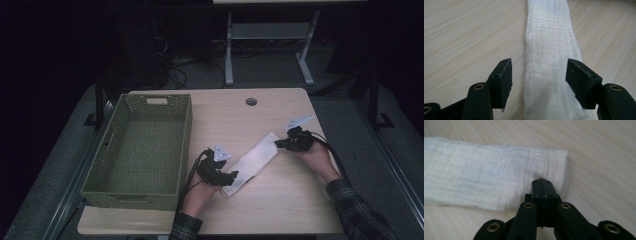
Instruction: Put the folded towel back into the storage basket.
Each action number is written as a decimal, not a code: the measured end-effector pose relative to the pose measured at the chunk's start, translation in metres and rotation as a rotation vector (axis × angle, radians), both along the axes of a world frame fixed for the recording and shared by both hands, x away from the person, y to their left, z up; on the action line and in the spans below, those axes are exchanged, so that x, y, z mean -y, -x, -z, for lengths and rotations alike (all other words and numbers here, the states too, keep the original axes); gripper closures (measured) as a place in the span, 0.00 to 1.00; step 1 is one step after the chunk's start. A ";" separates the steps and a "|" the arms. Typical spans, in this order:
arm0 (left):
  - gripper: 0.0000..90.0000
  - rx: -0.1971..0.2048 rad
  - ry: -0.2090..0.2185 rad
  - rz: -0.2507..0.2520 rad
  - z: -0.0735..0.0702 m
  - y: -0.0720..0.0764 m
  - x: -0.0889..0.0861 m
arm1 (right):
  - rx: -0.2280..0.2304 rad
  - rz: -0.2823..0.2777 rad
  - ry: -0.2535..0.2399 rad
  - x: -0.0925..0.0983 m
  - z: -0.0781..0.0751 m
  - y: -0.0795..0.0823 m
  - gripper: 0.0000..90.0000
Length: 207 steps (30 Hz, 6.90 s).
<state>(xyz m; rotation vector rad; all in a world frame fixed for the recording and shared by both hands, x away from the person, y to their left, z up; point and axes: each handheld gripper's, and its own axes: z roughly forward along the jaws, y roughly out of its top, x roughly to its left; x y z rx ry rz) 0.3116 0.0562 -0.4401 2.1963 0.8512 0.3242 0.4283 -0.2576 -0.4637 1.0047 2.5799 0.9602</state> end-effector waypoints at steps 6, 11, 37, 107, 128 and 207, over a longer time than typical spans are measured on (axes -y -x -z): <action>0.42 -0.005 0.006 -0.011 0.001 -0.002 -0.001 | 0.006 -0.019 -0.017 -0.020 0.002 -0.019 0.99; 0.51 -0.005 -0.001 -0.027 0.003 -0.005 -0.002 | 0.011 -0.023 -0.017 -0.021 -0.002 -0.016 0.87; 0.95 -0.097 -0.008 0.013 0.022 0.017 0.003 | 0.028 -0.012 -0.100 0.004 -0.024 0.007 0.45; 0.59 -0.022 -0.079 0.617 0.023 -0.004 0.088 | 0.052 -0.042 -0.085 0.001 -0.023 0.010 0.44; 0.88 -0.115 -0.025 0.583 0.024 -0.016 0.078 | 0.025 -0.304 -0.097 -0.049 -0.017 -0.016 0.39; 0.89 -0.071 0.053 0.529 -0.088 -0.013 0.042 | 0.085 -0.385 -0.144 -0.064 -0.097 -0.015 0.83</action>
